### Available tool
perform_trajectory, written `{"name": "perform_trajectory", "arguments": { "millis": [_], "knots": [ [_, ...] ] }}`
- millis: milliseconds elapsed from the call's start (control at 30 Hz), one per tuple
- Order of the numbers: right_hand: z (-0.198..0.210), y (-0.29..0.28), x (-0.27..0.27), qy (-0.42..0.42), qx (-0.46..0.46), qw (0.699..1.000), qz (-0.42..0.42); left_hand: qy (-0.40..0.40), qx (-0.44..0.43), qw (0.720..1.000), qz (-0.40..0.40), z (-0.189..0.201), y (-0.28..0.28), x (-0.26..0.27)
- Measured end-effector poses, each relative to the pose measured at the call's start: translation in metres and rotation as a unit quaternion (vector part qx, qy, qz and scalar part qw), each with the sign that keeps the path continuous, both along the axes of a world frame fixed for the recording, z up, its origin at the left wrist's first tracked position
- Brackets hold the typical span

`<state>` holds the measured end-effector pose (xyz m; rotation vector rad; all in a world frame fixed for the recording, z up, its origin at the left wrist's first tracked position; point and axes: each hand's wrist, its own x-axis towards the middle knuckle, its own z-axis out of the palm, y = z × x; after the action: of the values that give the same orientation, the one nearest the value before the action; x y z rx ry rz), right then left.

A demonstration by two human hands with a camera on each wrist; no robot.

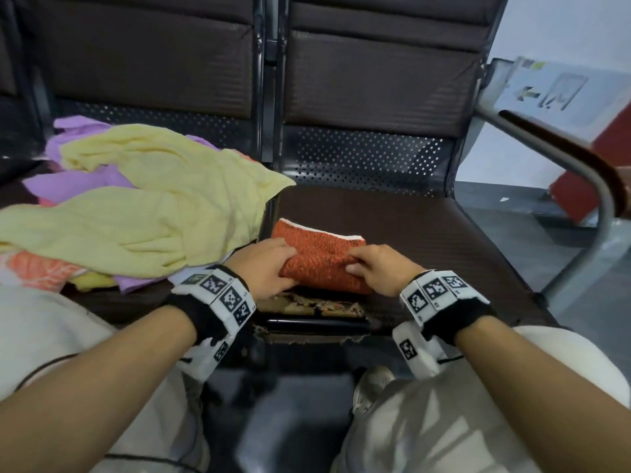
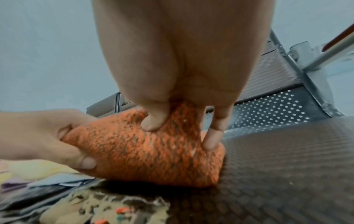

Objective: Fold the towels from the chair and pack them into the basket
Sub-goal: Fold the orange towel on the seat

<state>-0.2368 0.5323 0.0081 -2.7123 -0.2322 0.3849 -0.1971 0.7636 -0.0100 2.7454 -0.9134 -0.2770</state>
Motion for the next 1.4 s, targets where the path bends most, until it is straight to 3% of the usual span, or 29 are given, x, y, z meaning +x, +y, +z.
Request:
{"name": "perform_trajectory", "arguments": {
  "millis": [167,300,367,433,500,567,633,700,800,867,933,1033,1133,1267,1400],
  "knots": [
    [0.003,-0.004,-0.006,0.045,-0.026,0.998,0.034,0.063,-0.051,0.996,0.024,0.014,-0.003,0.007],
    [0.001,-0.011,0.006,0.024,0.002,1.000,-0.006,0.155,-0.056,0.986,0.040,0.021,-0.003,0.026],
    [0.001,-0.017,0.017,0.022,0.032,0.999,-0.038,0.229,-0.105,0.964,0.082,0.023,-0.003,0.037],
    [-0.002,-0.022,0.030,0.037,0.094,0.991,-0.085,0.305,-0.187,0.923,0.143,0.022,-0.003,0.048],
    [-0.008,-0.023,0.041,0.080,0.182,0.970,-0.142,0.335,-0.238,0.892,0.190,0.016,-0.003,0.057],
    [-0.016,-0.021,0.052,0.103,0.209,0.955,-0.184,0.323,-0.231,0.894,0.207,0.008,-0.005,0.066],
    [-0.024,-0.020,0.063,0.094,0.166,0.958,-0.216,0.290,-0.198,0.911,0.215,0.000,-0.009,0.077],
    [-0.030,-0.017,0.070,0.064,0.096,0.962,-0.247,0.240,-0.156,0.932,0.221,-0.009,-0.012,0.086],
    [-0.038,-0.011,0.075,0.044,-0.091,0.965,-0.243,0.192,-0.119,0.947,0.228,-0.021,-0.017,0.095],
    [-0.039,-0.009,0.078,0.073,-0.128,0.960,-0.240,0.156,-0.097,0.959,0.215,-0.026,-0.021,0.096],
    [-0.035,-0.008,0.085,0.127,-0.072,0.959,-0.245,0.131,-0.089,0.966,0.203,-0.028,-0.023,0.095],
    [-0.017,-0.004,0.093,0.175,0.100,0.941,-0.273,0.120,-0.071,0.974,0.179,-0.022,-0.023,0.091],
    [0.015,0.001,0.096,0.081,0.212,0.946,-0.229,0.112,-0.068,0.981,0.140,0.002,-0.016,0.090],
    [0.069,0.003,0.086,-0.092,0.263,0.949,-0.146,0.092,-0.179,0.974,0.105,0.050,-0.008,0.082],
    [0.118,0.004,0.057,-0.161,0.307,0.935,-0.082,0.058,-0.251,0.966,0.032,0.108,-0.016,0.056]
  ]
}}
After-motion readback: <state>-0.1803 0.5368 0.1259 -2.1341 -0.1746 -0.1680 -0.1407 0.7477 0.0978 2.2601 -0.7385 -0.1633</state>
